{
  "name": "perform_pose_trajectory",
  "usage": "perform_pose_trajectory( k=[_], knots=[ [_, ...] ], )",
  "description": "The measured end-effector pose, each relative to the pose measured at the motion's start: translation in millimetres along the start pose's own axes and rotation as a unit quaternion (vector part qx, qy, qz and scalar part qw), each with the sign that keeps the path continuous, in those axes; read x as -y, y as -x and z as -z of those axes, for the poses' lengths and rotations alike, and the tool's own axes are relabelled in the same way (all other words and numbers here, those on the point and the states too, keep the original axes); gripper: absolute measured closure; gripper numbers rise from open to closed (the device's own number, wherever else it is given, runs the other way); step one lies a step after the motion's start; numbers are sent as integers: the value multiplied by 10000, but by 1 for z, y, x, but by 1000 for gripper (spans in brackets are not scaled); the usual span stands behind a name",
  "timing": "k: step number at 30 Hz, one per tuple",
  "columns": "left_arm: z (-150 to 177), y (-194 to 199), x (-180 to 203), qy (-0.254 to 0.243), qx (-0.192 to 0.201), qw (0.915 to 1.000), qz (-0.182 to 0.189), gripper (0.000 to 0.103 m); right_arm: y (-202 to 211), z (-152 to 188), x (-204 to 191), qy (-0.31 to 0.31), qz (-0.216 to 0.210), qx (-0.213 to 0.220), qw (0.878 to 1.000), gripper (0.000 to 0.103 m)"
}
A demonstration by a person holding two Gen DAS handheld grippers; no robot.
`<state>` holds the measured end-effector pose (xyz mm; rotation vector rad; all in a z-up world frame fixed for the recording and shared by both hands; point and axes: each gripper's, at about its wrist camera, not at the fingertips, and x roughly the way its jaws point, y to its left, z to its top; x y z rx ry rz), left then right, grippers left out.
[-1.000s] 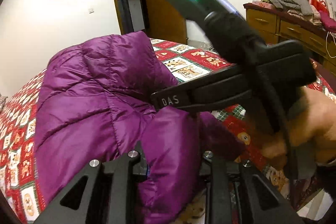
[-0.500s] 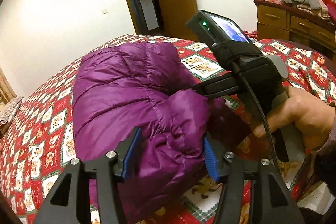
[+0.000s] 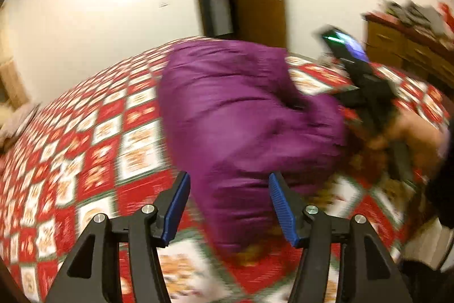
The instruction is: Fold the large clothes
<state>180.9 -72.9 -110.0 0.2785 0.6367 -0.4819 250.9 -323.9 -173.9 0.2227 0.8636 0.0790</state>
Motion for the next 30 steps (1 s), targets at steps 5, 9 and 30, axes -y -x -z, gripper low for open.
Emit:
perform_pose_trajectory(
  k=[5, 9, 30],
  knots=[
    [-39, -23, -47, 1040, -64, 9945, -93, 44, 5, 2, -3, -68, 36, 9, 10000, 71],
    [-76, -59, -58, 1246, -45, 9918, -274, 44, 23, -1, -5, -2, 16, 5, 10000, 69],
    [-109, -156, -31, 1450, -541, 9831, -983, 38, -40, -88, -36, 226, 458, -73, 9987, 65]
  ],
)
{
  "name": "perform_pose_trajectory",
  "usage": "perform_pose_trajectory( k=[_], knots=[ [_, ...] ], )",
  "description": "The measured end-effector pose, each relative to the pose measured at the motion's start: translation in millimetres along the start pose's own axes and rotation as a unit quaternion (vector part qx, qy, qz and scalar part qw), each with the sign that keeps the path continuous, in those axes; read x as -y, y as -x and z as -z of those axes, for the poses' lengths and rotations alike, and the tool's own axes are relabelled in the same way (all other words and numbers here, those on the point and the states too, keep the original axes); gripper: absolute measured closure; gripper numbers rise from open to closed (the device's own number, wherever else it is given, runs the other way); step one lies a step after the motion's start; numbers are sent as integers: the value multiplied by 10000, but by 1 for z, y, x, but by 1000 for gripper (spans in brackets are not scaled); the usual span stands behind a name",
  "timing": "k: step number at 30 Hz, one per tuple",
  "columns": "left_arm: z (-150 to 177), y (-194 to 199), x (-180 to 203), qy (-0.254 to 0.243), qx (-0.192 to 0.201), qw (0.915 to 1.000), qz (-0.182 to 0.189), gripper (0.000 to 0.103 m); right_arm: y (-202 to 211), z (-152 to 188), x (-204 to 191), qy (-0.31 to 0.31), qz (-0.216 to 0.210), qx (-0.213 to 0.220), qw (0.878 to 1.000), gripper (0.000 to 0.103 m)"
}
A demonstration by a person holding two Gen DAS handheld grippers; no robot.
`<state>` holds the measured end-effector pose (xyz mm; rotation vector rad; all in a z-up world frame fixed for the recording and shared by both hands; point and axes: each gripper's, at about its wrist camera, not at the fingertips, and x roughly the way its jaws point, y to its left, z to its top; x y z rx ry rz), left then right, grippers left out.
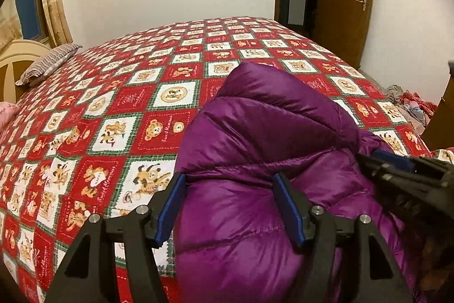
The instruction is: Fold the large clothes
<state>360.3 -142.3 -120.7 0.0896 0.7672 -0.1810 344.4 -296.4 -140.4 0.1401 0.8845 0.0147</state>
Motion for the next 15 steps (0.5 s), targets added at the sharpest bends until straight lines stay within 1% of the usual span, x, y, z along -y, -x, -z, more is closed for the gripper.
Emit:
perform_pose_trajectory(
  k=[3, 7, 10, 12, 14, 15],
  knots=[
    [-3, -5, 2, -23, -65, 10000, 11, 36, -7, 5, 3, 101, 63, 52, 9999, 66],
    [-12, -9, 8, -253, -147, 9996, 27, 34, -17, 9, 14, 18, -97, 169, 9998, 67],
    [-22, -14, 11, -418, -80, 9991, -33, 32, -17, 18, 19, -59, -198, 349, 9992, 67],
    [-30, -21, 12, -439, -64, 9990, -97, 29, -15, 21, 17, -1, -179, 400, 9990, 67],
    [-37, -33, 15, -487, -108, 9986, -158, 23, -16, 22, 20, -39, -258, 408, 9988, 67],
    [-39, -39, 16, -511, -150, 9984, -186, 22, -16, 22, 22, -84, -309, 406, 9987, 67]
  ],
)
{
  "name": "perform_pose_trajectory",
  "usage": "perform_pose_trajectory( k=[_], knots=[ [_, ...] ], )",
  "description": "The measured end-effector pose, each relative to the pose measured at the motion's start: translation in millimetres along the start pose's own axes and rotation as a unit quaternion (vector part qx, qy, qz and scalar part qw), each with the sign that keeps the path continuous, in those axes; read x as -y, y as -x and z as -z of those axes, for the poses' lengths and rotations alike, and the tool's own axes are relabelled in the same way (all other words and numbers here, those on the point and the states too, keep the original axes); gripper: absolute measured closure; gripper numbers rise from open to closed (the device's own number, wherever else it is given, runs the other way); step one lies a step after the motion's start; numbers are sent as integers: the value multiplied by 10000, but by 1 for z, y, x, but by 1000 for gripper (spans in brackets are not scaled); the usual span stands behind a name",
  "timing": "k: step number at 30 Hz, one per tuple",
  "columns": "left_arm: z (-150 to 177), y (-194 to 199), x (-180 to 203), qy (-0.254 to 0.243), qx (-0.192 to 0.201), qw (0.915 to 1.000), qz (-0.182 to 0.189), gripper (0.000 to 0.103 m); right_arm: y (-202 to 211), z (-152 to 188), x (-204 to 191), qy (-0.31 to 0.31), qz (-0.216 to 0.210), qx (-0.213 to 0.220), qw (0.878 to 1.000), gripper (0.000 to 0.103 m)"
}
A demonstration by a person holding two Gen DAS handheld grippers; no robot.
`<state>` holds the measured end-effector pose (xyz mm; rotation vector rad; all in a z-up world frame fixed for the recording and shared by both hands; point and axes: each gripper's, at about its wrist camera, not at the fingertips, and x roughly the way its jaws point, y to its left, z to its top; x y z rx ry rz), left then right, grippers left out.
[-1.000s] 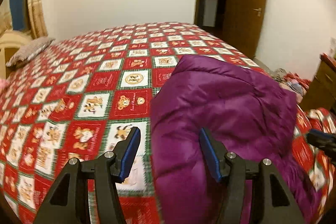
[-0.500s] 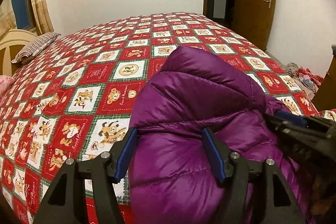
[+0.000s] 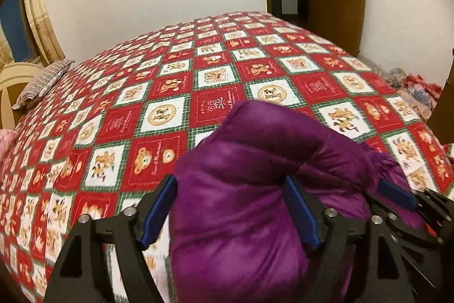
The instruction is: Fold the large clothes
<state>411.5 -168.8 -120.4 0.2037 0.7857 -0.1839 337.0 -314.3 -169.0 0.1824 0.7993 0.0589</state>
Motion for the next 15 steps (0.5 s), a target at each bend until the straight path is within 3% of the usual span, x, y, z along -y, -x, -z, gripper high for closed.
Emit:
perform_pose_trajectory(
  k=[7, 13, 15],
  knots=[
    [3, -27, 16, -98, -80, 9995, -280, 13, 2, -2, 14, -209, -224, -24, 9995, 67],
    [7, -32, 30, -383, -21, 9978, -538, 11, 16, 6, 13, 405, 177, -79, 9990, 67],
    [7, -34, 32, -401, -33, 9974, -590, 11, 17, 9, 17, 334, 167, -33, 9993, 67]
  ],
)
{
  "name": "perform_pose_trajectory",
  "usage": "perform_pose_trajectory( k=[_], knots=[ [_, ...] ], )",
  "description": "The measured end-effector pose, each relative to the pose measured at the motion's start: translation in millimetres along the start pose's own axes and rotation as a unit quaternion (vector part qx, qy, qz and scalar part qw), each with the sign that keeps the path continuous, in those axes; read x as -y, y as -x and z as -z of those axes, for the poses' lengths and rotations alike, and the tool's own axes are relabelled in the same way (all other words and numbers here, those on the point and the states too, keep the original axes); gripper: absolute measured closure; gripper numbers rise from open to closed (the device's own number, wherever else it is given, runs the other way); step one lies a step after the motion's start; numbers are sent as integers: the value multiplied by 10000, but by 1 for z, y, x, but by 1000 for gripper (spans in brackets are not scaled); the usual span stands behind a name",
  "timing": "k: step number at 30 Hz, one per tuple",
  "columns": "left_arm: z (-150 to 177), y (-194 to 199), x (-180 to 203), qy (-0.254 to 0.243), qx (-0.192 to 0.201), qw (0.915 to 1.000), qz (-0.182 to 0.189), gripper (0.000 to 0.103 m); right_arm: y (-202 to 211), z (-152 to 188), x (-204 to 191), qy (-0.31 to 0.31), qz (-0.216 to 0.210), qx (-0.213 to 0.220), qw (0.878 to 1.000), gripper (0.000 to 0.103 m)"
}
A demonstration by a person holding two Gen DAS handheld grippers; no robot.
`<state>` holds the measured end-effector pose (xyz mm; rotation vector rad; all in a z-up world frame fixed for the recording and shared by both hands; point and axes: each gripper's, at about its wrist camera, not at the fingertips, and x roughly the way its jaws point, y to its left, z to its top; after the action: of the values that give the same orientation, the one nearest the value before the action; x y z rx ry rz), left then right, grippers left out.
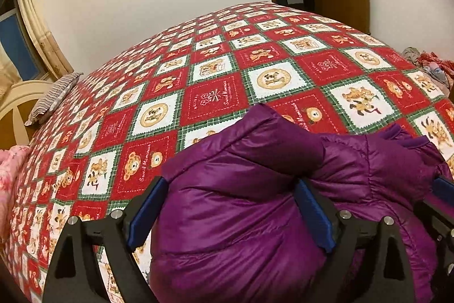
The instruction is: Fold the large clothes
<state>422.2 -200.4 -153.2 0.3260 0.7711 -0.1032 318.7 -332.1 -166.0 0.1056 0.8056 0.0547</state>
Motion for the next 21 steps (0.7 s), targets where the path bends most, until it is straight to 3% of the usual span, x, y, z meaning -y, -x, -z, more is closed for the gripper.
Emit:
perform_pose_trajectory(
  k=[5, 12, 16, 21],
  knots=[
    [2, 1, 3, -68, 18, 9999, -156, 11, 7, -7, -1, -87, 73, -230, 9997, 67],
    [1, 2, 6, -128, 46, 9995, -286, 11, 74, 9, -10, -209, -206, -10, 9996, 61],
    [3, 5, 6, -153, 69, 9993, -331, 11, 48, 32, -17, -146, 149, -341, 9992, 62],
    [4, 6, 8, -176, 65, 9991, -369, 11, 35, 44, 5, -801, -71, -112, 9967, 64]
  ],
)
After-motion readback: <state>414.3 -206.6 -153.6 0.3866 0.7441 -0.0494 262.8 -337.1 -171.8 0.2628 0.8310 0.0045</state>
